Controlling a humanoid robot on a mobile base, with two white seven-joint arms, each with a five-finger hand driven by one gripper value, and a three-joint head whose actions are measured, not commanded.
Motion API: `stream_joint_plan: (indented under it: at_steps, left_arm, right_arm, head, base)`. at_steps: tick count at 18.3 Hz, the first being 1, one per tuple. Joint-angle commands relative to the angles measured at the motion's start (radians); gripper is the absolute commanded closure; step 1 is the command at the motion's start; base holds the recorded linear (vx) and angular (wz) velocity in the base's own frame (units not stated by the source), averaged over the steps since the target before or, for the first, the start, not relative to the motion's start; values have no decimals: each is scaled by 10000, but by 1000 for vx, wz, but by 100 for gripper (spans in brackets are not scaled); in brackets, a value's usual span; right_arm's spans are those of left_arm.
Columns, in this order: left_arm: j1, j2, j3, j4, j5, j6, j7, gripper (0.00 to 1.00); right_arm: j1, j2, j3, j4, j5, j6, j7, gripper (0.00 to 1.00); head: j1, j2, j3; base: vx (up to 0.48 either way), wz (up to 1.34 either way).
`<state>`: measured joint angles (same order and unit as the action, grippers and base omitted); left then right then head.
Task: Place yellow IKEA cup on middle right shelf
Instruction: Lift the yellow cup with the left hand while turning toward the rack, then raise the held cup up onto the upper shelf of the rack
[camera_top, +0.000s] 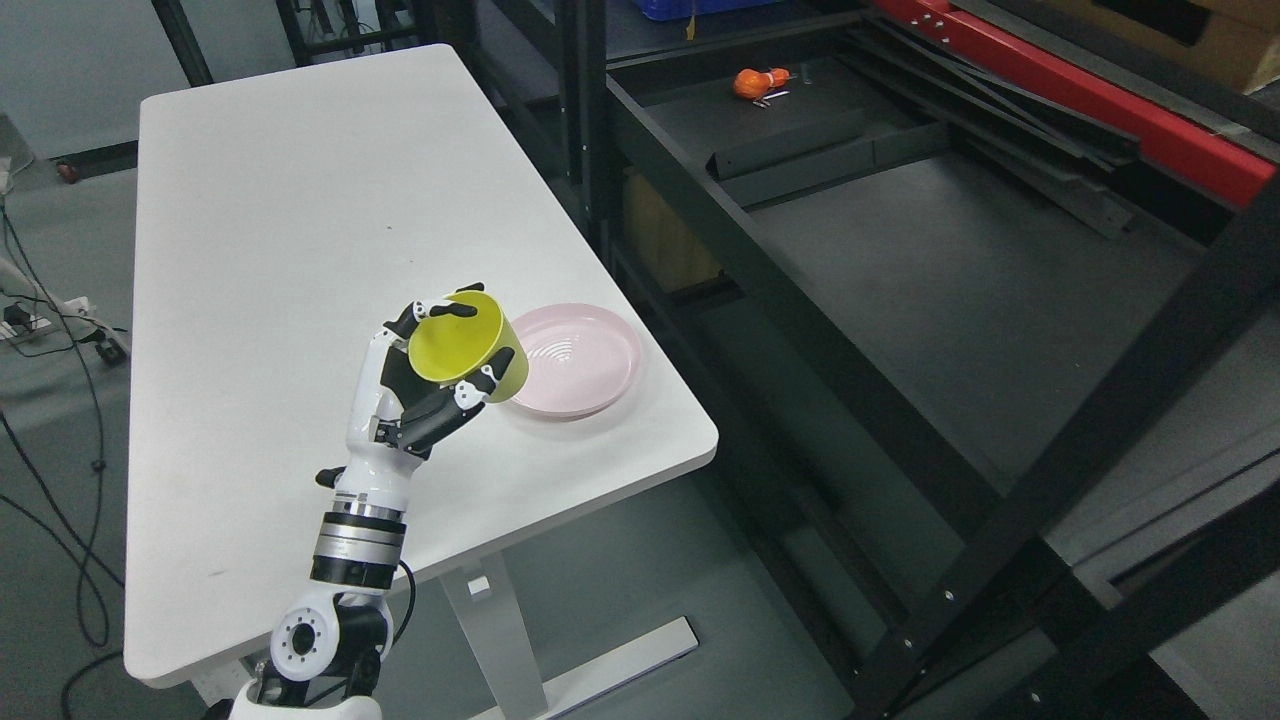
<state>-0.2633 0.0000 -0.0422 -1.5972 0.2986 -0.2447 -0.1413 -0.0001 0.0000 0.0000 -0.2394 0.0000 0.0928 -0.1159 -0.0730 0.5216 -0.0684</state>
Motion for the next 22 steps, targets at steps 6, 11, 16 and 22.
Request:
stream_joint_plan:
  at_steps: [6, 11, 16, 22]
  left_arm:
    - [-52, 175, -2766, -350, 832, -314, 16, 98]
    - [-82, 175, -4943, -442, 1398, -790, 17, 98]
    - [-98, 175, -5576, -580, 1769, -805, 17, 98]
    - [-1154, 175, -5576, -1039, 1800, -913, 17, 98]
  right_arm:
    - [139, -175, 169, 1, -245, 8, -7, 1]
    - [139, -175, 169, 1, -245, 8, -7, 1]
    - [139, -175, 169, 1, -245, 8, -7, 1]
    - [139, -175, 169, 1, -245, 8, -7, 1]
  head:
    - [0, 0, 0]
    - [0, 0, 0]
    - [0, 0, 0]
    - [0, -1, 0]
  base:
    - [-242, -507]
    - [-247, -919]
    - [-216, -1150]
    - [-123, -960]
